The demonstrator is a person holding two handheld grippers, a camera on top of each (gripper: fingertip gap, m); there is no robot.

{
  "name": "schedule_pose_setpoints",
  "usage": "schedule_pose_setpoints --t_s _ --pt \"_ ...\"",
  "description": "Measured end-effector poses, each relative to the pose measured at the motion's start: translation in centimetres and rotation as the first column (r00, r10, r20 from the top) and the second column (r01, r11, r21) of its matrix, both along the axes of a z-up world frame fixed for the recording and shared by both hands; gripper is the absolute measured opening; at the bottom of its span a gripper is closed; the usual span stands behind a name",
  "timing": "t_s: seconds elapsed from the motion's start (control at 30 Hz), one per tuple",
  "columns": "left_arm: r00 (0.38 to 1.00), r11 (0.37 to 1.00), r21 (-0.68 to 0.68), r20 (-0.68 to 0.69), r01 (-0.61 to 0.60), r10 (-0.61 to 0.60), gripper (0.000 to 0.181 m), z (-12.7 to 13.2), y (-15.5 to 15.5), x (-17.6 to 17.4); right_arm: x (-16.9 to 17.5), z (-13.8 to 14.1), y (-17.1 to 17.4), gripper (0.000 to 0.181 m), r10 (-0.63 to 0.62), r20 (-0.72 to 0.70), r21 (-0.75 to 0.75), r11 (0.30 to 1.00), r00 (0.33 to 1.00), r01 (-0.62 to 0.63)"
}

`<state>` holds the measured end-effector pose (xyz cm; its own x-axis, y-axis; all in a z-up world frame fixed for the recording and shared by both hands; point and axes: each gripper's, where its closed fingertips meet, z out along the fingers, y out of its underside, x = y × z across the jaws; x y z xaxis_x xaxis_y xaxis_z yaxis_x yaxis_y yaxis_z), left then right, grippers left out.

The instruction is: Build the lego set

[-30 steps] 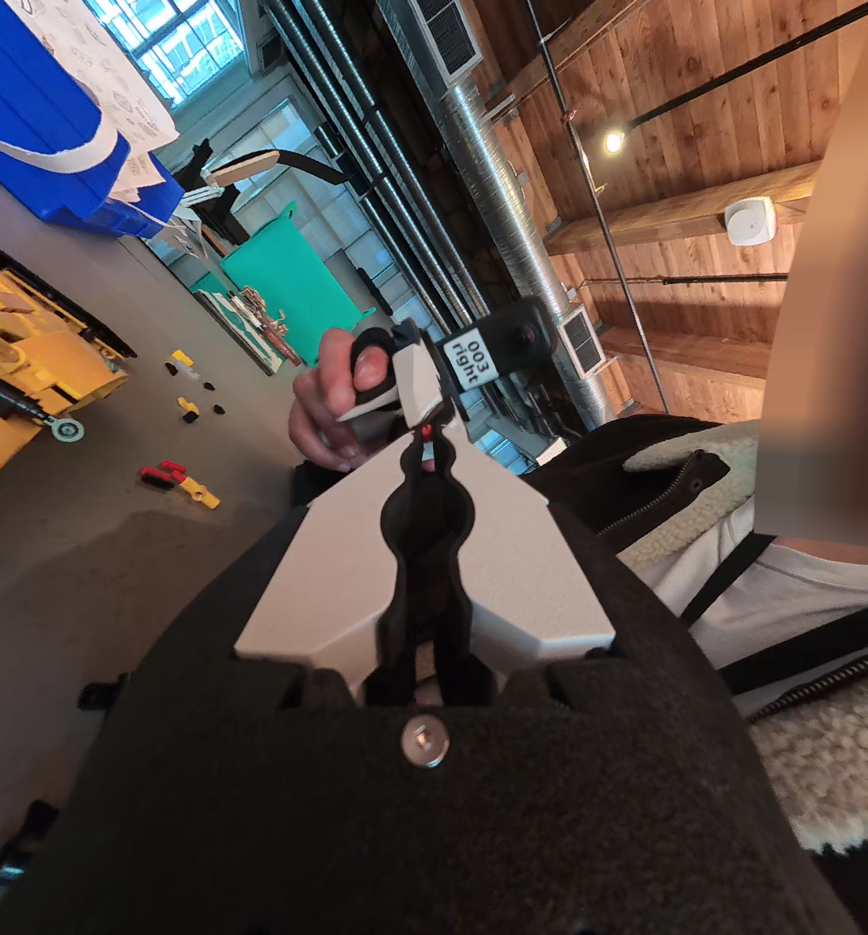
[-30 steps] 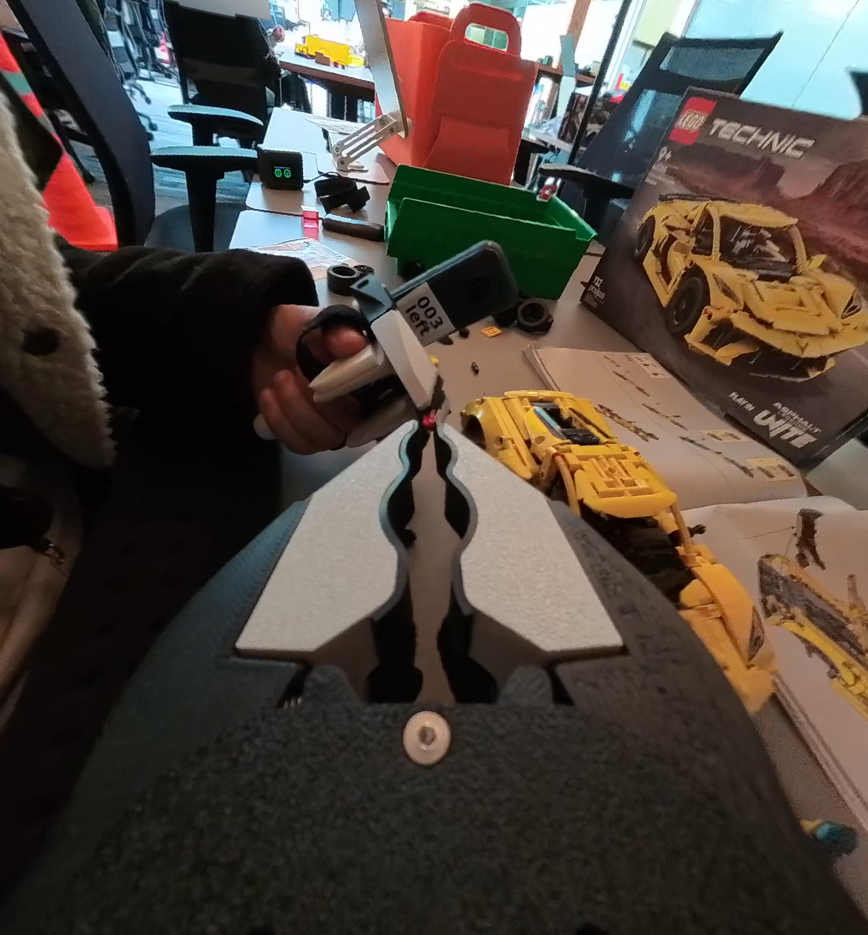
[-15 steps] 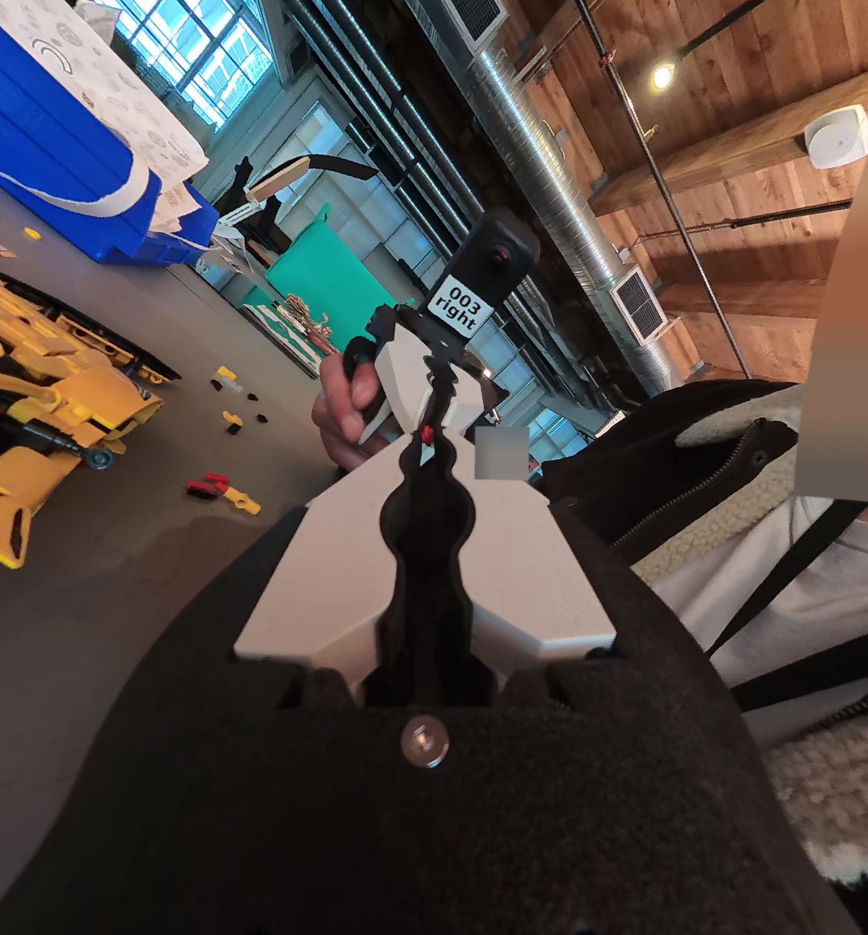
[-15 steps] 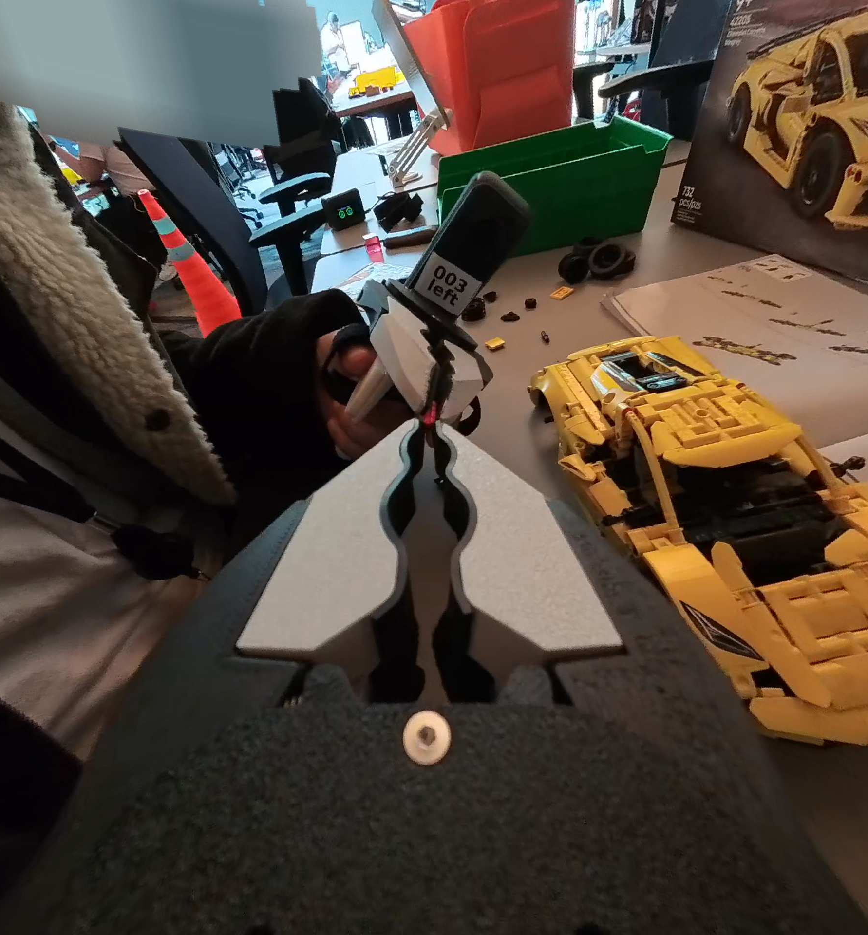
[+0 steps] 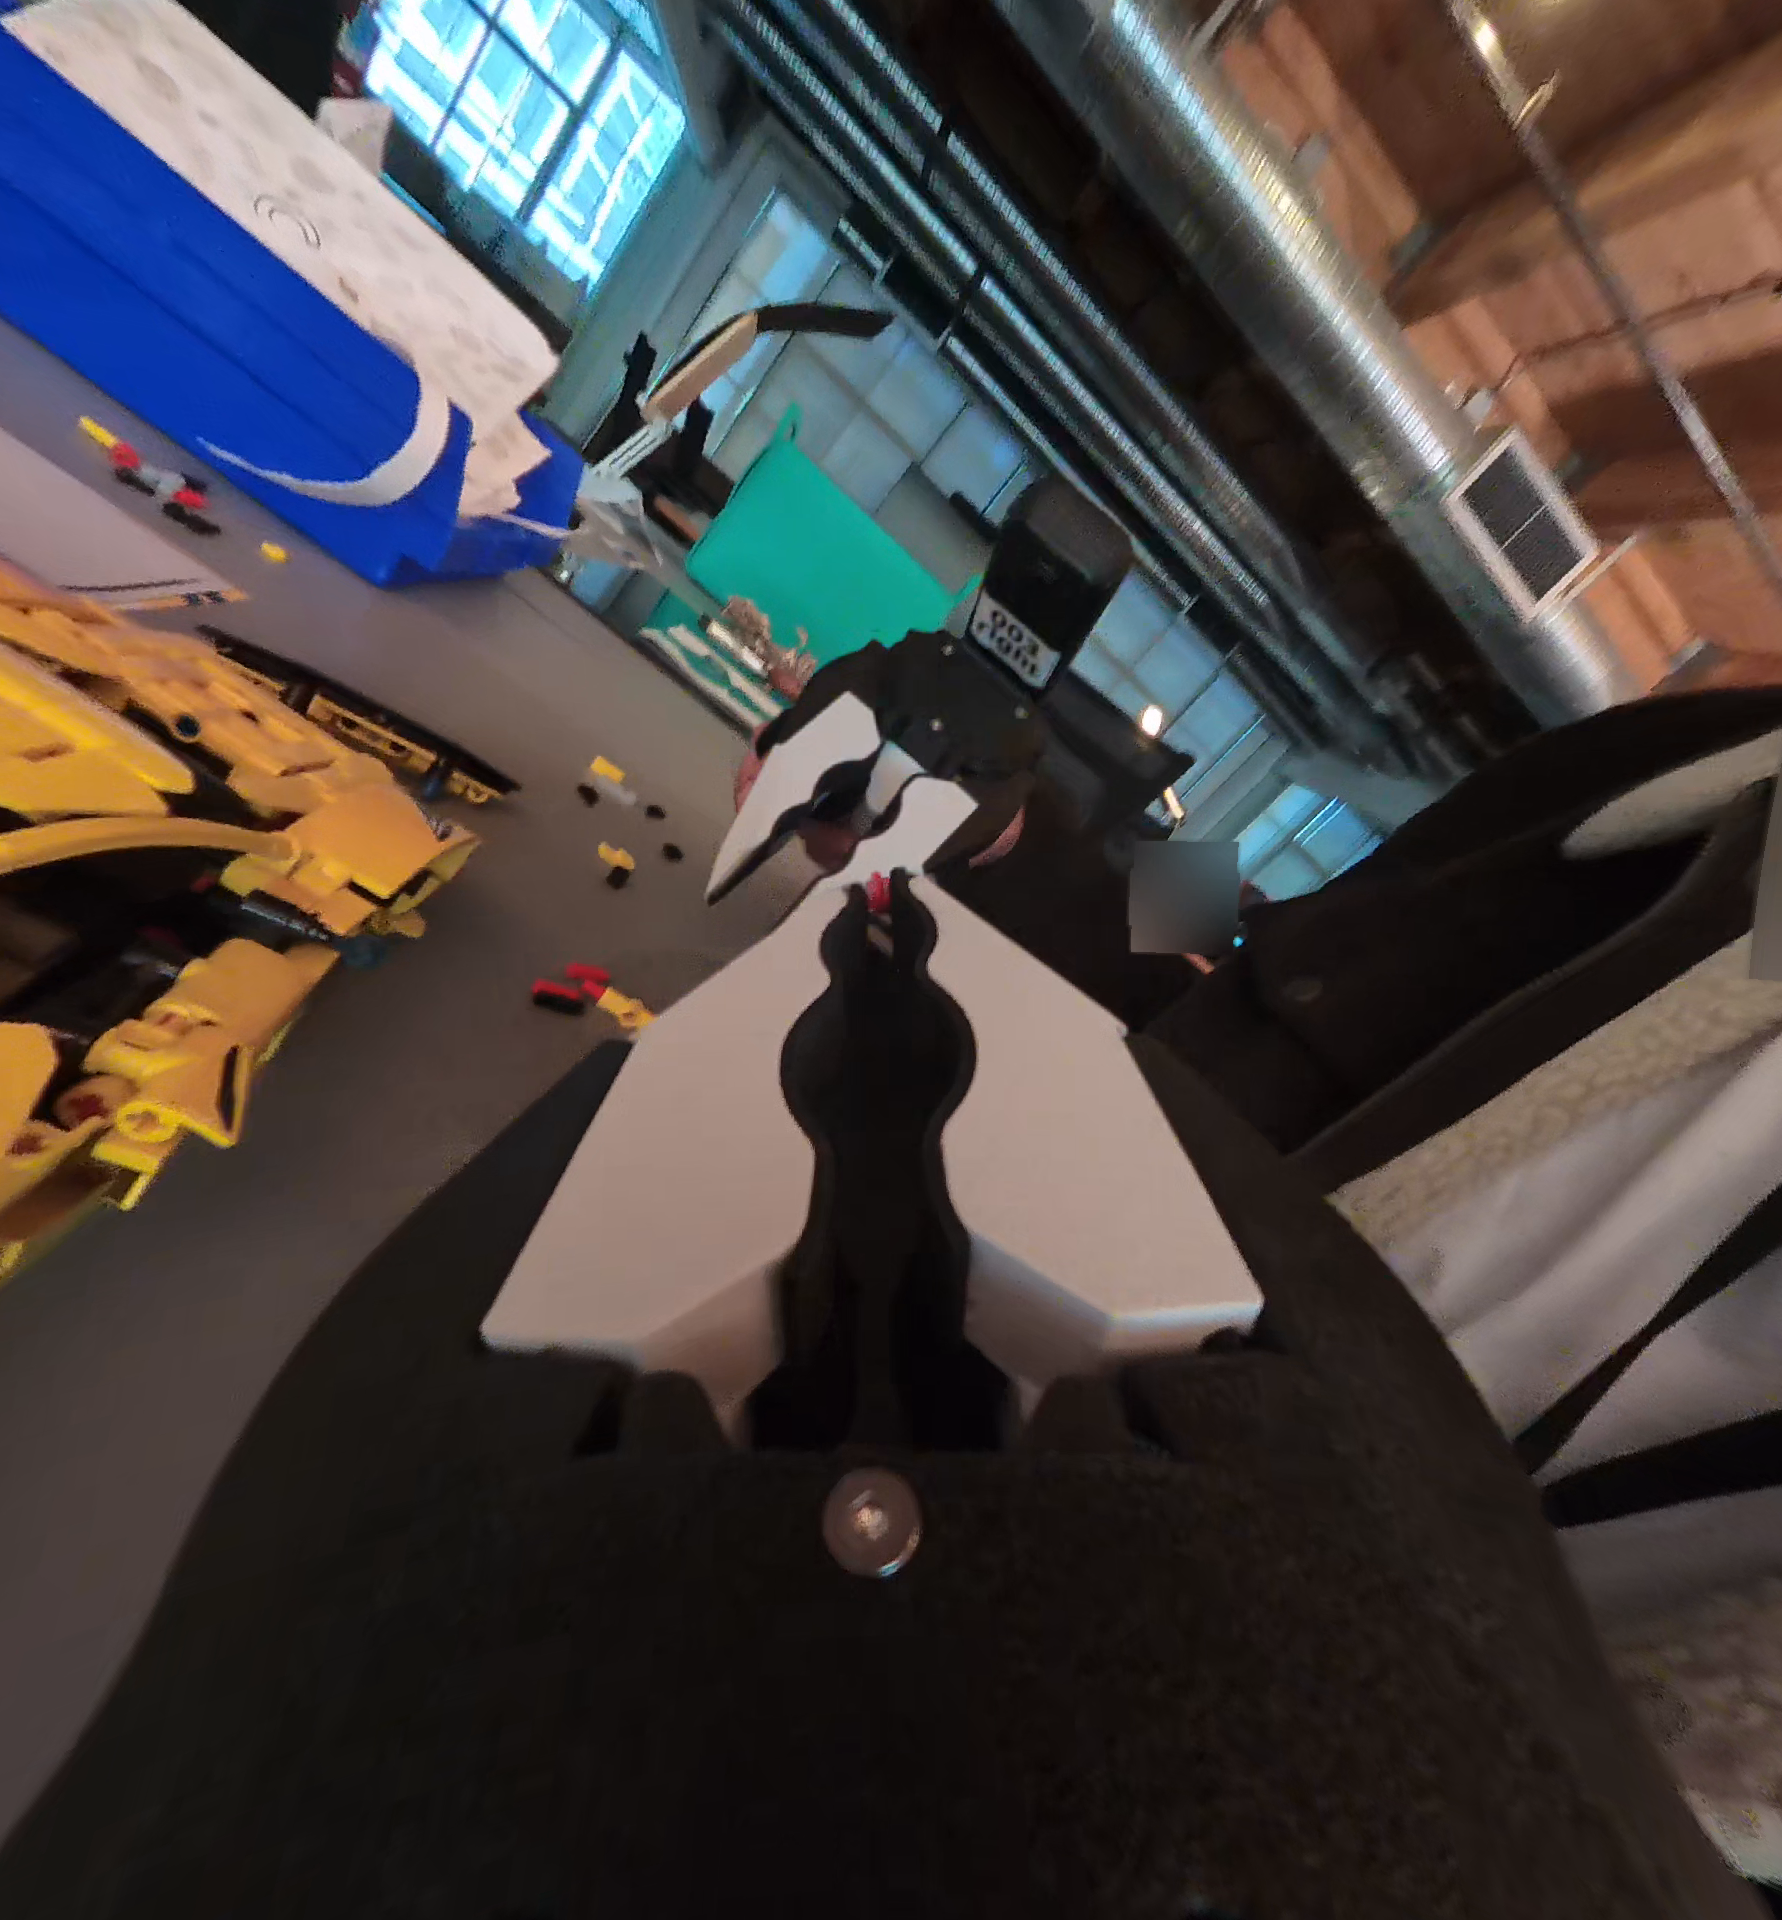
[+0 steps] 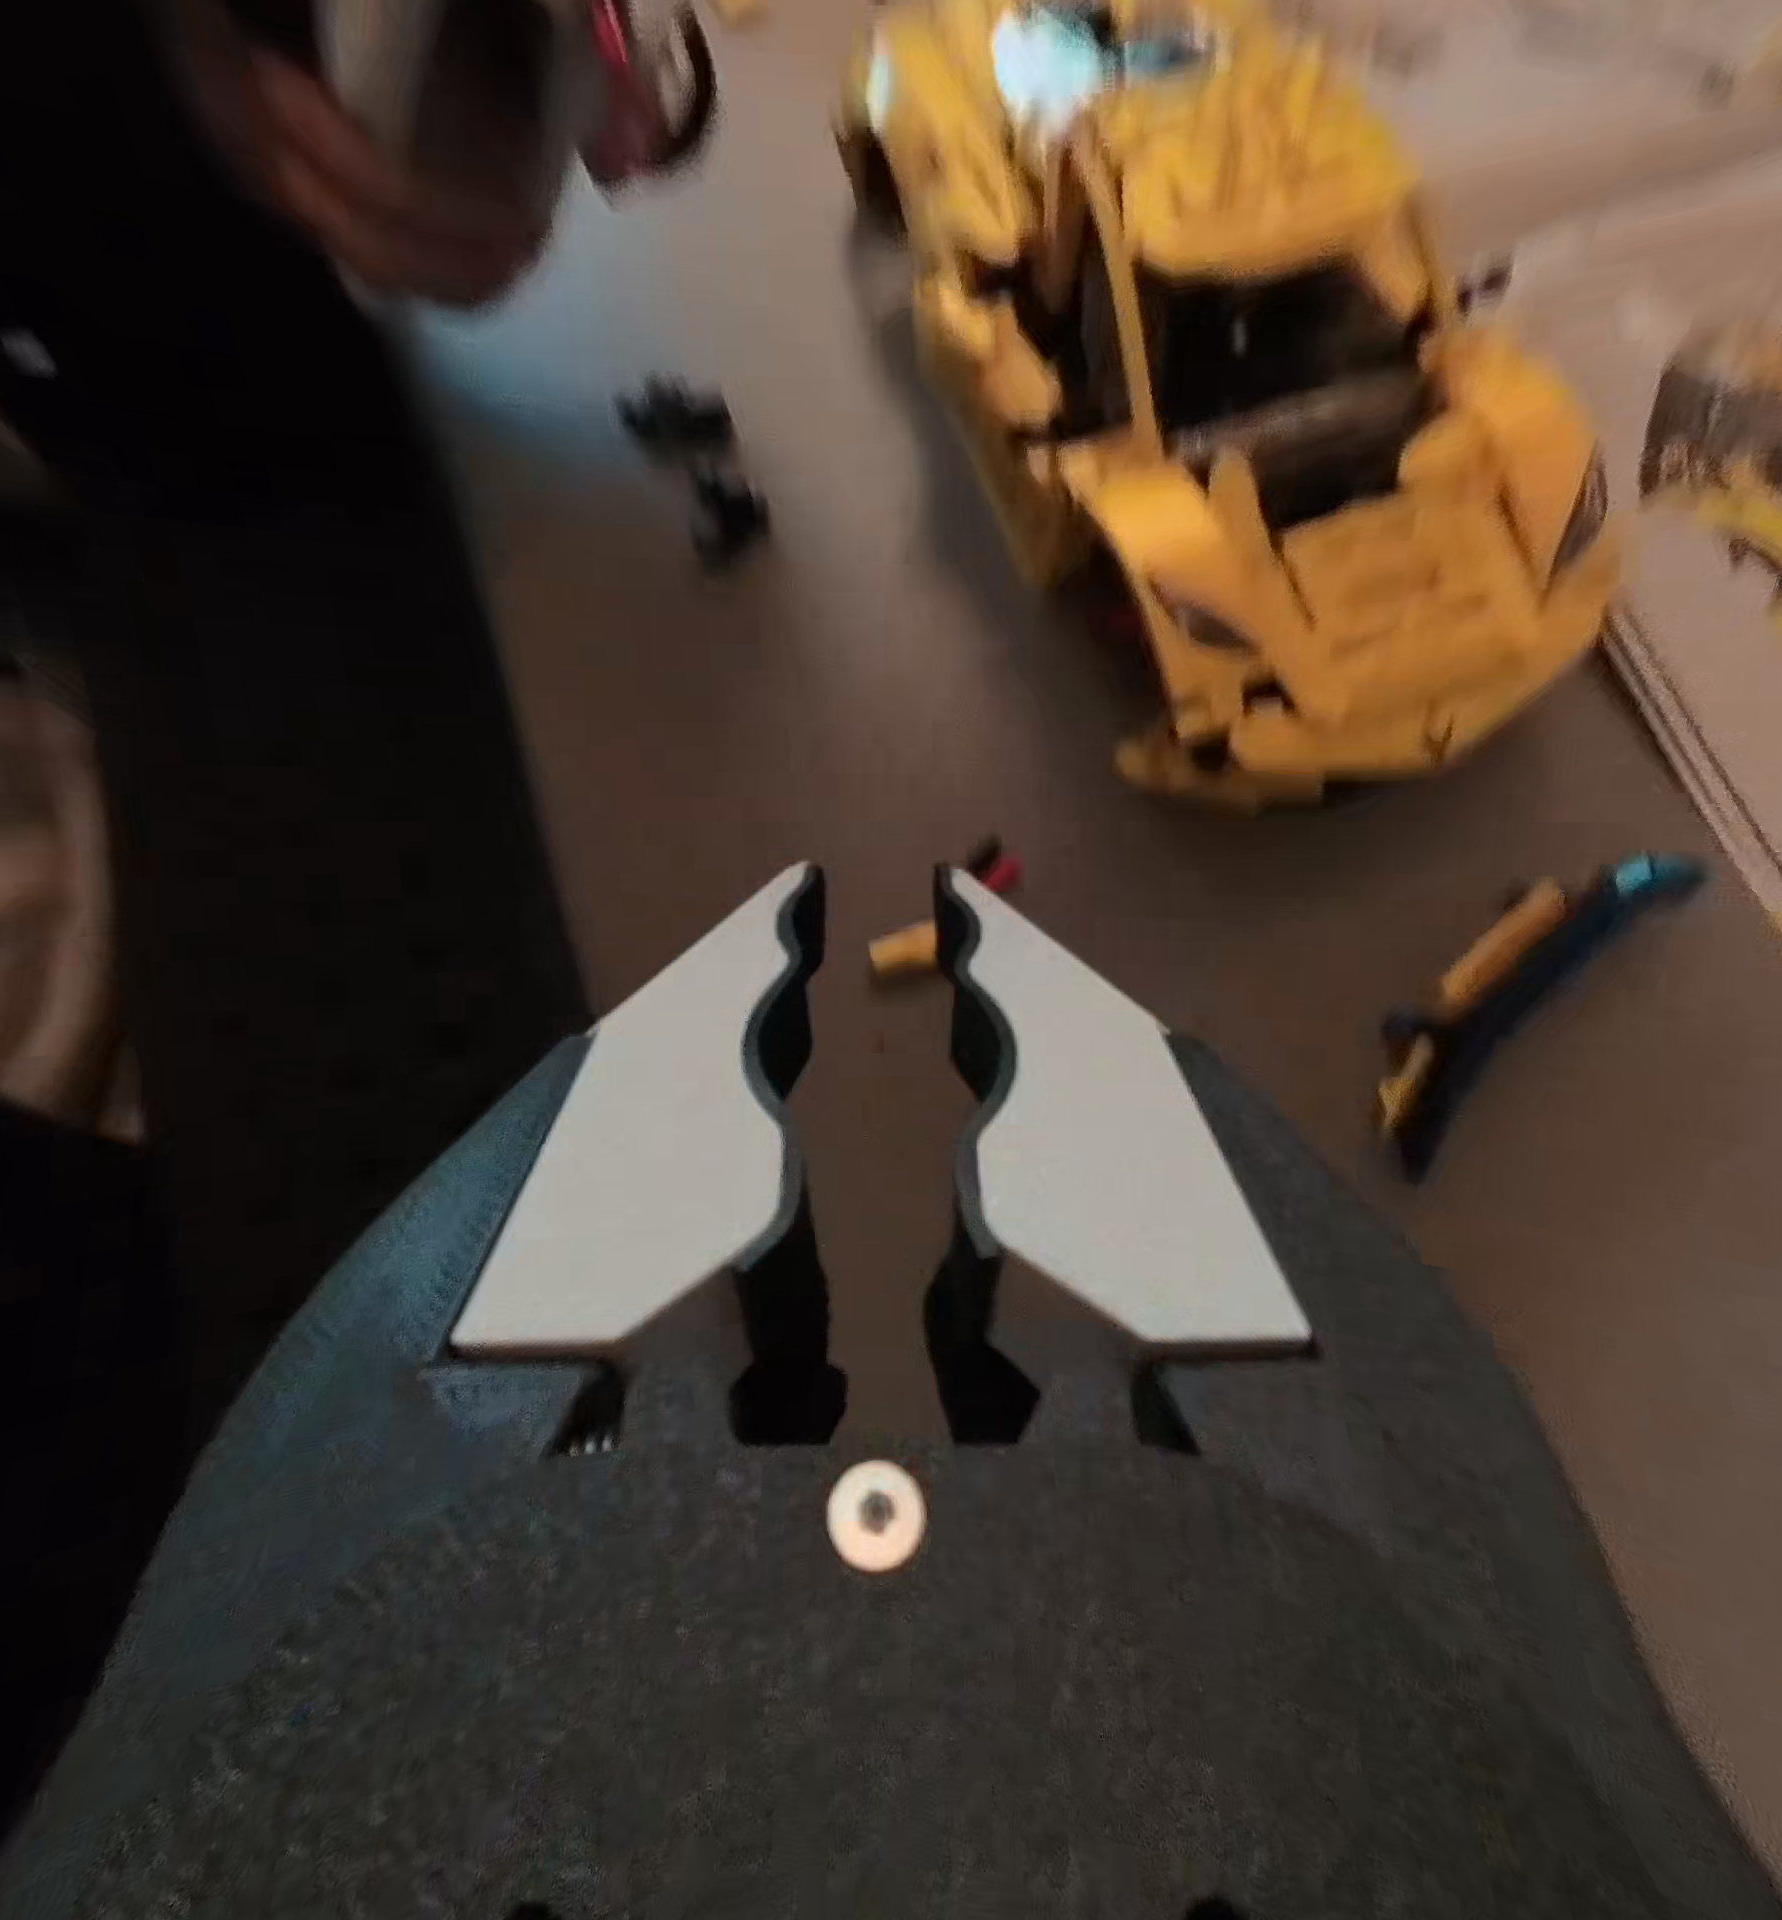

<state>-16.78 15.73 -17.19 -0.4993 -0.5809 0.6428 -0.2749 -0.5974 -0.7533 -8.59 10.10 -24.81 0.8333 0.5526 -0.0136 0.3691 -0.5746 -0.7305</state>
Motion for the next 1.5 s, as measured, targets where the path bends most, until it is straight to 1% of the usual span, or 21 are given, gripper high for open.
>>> schedule_pose_setpoints --t_s 0.07,0.1,0.17,0.27,0.33,0.37,0.47,0.53,0.6,0.67,0.77,0.8,0.87,0.97,1.07,1.17,1.2,1.27,1.33,1.43,1.5 --pt "1.0 1.0 0.018 -0.009 0.007 -0.007 0.004 -0.3 -0.3 0.1 0.8 -1.5 -0.9 0.021 -0.007 0.086 -0.035 0.999 0.996 0.01" --pt "1.0 1.0 0.008 -0.007 0.012 -0.012 0.004 -0.2 -0.3 0.0 0.7 -1.9 -1.2 0.02 0.001 0.091 -0.047 0.999 0.996 0.004" --pt "1.0 1.0 -0.026 -0.006 0.015 -0.015 0.004 -0.1 -0.1 -0.1 0.6 -2.9 -1.6 0.019 0.003 0.057 -0.104 0.995 0.998 0.003" --pt "1.0 0.998 -0.056 -0.001 0.013 -0.013 0.004 0.0 0.3 -0.2 0.2 -4.2 -1.4 0.021 0.013 -0.029 -0.173 0.985 1.0 -0.017" --pt "1.0 0.999 -0.05 -0.003 0.017 -0.017 0.004 0.1 0.2 -0.3 0.0 -5.0 -1.2 0.021 0.015 -0.028 -0.187 0.982 0.999 -0.02" --pt "1.0 0.999 -0.042 -0.006 0.019 -0.02 0.004 0.0 0.1 -0.2 -0.1 -5.2 -1.0 0.021 0.019 -0.027 -0.189 0.982 0.999 -0.024" --pt "1.0 0.999 -0.028 -0.011 0.025 -0.025 0.004 -0.2 -0.2 -0.2 -1.6 -4.9 -0.6 0.021 0.034 -0.088 -0.174 0.983 0.996 -0.049" --pt "1.0 0.999 -0.033 -0.011 0.027 -0.027 0.004 -0.1 -0.2 -0.2 -1.3 -5.1 -0.5 0.019 0.018 -0.061 -0.186 0.982 0.998 -0.029" --pt "1.0 0.999 -0.039 -0.008 0.027 -0.028 0.004 0.0 -0.1 -0.2 -1.0 -4.6 -0.5 0.019 0.006 -0.054 -0.187 0.982 0.999 -0.016" --pt "0.999 0.999 -0.042 -0.005 0.033 -0.033 0.004 0.1 -0.2 -0.3 -1.0 -3.8 -0.7 0.019 0.054 -0.015 -0.143 0.988 0.998 -0.056" --pt "0.999 0.998 -0.042 -0.002 0.052 -0.052 0.004 0.1 -0.6 -0.3 0.0 -3.3 -0.2 0.021 0.145 0.132 -0.019 0.989 0.981 -0.143" --pt "0.998 0.998 -0.04 -0.001 0.057 -0.057 0.004 0.1 -0.7 -0.4 0.1 -3.1 0.1 0.02 0.183 0.141 0.011 0.982 0.973 -0.187" --pt "0.998 0.997 -0.035 0.003 0.067 -0.067 0.004 0.2 -1.0 -0.4 -0.3 -3.1 0.2 0.016 0.314 0.116 0.063 0.944 0.942 -0.323" --pt "0.995 0.995 -0.036 0.011 0.095 -0.094 0.004 0.3 -1.4 -0.6 0.0 -3.7 0.4 0.017 0.419 0.102 0.043 0.904 0.902 -0.424" --pt "0.988 0.987 -0.049 0.032 0.151 -0.15 0.004 0.6 -2.2 -1.0 0.4 -4.2 0.9 0.021 0.459 0.072 0.035 0.886 0.886 -0.462" --pt "0.978 0.975 -0.079 0.061 0.206 -0.202 0.004 1.2 -2.8 -1.5 0.5 -5.0 1.0 0.021 0.492 0.057 -0.012 0.871 0.869 -0.492" --pt "0.978 0.976 -0.079 0.061 0.205 -0.201 0.004 1.2 -2.8 -1.5 0.3 -5.3 0.9 0.02 0.502 0.048 -0.028 0.865 0.864 -0.501" --pt "0.979 0.977 -0.076 0.058 0.198 -0.194 0.004 1.1 -2.6 -1.5 -0.2 -5.3 1.1 0.018 0.505 0.034 -0.009 0.863 0.862 -0.505" --pt "0.982 0.98 -0.075 0.055 0.186 -0.183 0.004 1.1 -2.4 -1.4 -0.2 -5.3 1.3 0.009 0.495 0.054 0.017 0.868 0.867 -0.496" --pt "0.989 0.988 -0.054 0.042 0.143 -0.141 0.004 0.8 -1.8 -1.0 -0.2 -5.3 1.4 0.008 0.481 0.058 0.029 0.875 0.875 -0.483" --pt "0.995 0.995 -0.024 0.03 0.094 -0.093 0.004 0.5 -1.2 -0.7 -0.1 -5.3 1.4 0.008 0.464 0.058 0.013 0.885 0.884 -0.465"
